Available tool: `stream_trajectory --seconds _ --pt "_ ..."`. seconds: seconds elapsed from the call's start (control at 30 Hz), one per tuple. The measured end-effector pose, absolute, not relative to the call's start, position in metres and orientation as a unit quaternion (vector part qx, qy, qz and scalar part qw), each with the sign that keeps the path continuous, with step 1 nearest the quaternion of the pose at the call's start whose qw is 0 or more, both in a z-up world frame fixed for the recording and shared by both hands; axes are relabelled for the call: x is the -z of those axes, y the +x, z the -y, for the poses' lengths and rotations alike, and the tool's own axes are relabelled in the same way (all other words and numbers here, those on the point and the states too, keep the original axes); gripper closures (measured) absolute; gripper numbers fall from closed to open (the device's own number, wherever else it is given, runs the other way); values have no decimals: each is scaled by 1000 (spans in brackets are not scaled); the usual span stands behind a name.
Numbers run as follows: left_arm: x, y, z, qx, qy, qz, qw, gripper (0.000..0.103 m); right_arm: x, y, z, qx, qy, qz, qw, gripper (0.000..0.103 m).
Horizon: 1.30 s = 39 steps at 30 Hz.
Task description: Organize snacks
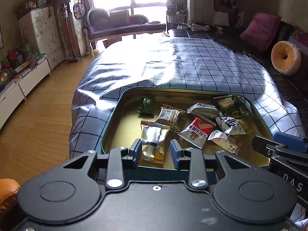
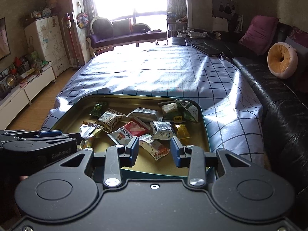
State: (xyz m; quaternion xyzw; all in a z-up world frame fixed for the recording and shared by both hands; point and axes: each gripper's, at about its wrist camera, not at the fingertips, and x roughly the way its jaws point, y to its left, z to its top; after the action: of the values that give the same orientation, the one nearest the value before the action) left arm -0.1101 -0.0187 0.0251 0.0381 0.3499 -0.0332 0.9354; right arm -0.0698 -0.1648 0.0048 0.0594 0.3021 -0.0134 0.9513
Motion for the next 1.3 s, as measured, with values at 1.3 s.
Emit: stream_trajectory --seconds 1.3 --pt "-24 -125 19 39 38 -344 937 69 3 -72 161 14 51 -311 949 58"
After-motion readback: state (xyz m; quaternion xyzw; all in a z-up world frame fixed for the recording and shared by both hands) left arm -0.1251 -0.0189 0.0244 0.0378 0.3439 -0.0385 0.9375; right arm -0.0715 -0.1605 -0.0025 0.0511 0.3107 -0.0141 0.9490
